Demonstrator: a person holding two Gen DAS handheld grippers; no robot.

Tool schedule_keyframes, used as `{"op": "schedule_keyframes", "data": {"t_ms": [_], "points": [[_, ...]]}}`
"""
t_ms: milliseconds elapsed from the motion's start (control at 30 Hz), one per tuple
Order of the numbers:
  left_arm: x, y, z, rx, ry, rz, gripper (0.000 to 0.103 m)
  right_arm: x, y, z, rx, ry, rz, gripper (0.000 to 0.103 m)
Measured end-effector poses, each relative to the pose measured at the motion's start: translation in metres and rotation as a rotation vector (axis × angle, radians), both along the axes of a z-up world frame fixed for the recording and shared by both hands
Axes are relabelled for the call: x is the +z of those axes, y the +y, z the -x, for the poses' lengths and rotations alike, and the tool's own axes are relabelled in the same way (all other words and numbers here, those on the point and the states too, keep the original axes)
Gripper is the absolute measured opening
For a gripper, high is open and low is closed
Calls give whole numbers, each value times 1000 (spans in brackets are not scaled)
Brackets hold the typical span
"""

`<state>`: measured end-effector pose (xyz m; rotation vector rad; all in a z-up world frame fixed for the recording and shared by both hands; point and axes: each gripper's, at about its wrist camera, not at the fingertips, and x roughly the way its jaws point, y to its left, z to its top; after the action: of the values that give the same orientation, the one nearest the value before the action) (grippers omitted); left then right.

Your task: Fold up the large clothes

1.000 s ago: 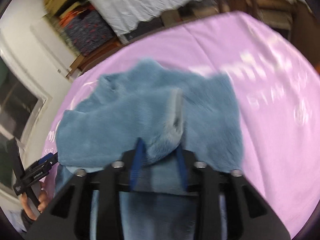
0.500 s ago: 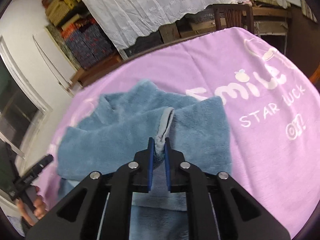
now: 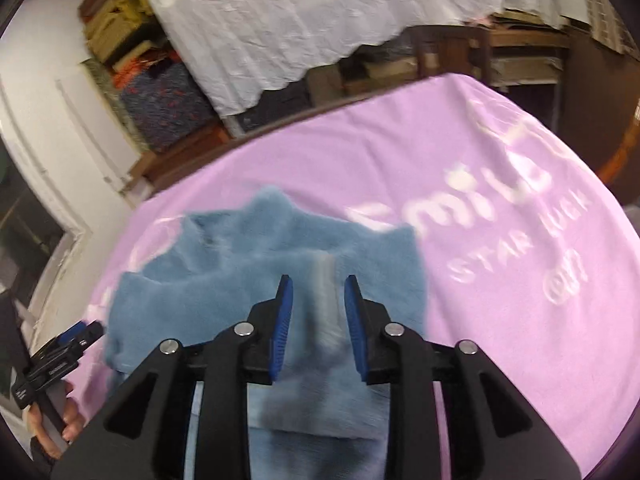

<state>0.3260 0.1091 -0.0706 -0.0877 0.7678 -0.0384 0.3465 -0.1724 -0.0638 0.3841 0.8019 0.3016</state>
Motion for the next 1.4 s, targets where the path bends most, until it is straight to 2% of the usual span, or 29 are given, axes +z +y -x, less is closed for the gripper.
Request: {"op": "schedule_keyframes", "data": {"t_ms": [67,167,233,267,333,367,467,533,633,733,833,967,1100,1333,1400], "points": [[-7,-16,-10,-45,8,16,90,-1,21,-9,75,21,-44,27],[-28,-26,-23,-52,43,1,90,-8,50,-19,172,44,-89,27],[-44,-21,-30,-44,85,-13,91,-16,60,-23,192,49,-84,27],[-49,-16,-33,-43,107,6,92,-22,62,-25,189,57,-70,26],[-48,-11,-36,-45,107,29,93,-37,55,-33,180,101,-71,14],[-49,-10,-37,-48,111,25,94,-43,46,-38,169,116,-87,1],[-51,-12,-37,-54,108,3,94,-55,15,-48,123,162,-212,0],[-50,-10,-35,-56,107,7,94,-58,-5,-50,64,175,-244,0],[-48,-8,-32,-58,98,14,94,-63,-18,-50,54,189,-303,0],[-37,-9,-17,-54,65,13,93,-54,-13,-42,41,161,-243,0],[-22,-4,2,-28,32,0,93,-25,-9,-22,49,80,-178,11],[-21,3,14,-6,38,32,93,-6,-4,-2,93,37,-170,15],[-38,0,6,5,98,3,93,-7,9,8,124,65,-123,16],[-53,7,-2,-2,163,46,97,-33,23,-1,155,153,-77,15],[-53,6,-1,-3,162,35,97,-40,23,-4,158,168,-76,13]]}}
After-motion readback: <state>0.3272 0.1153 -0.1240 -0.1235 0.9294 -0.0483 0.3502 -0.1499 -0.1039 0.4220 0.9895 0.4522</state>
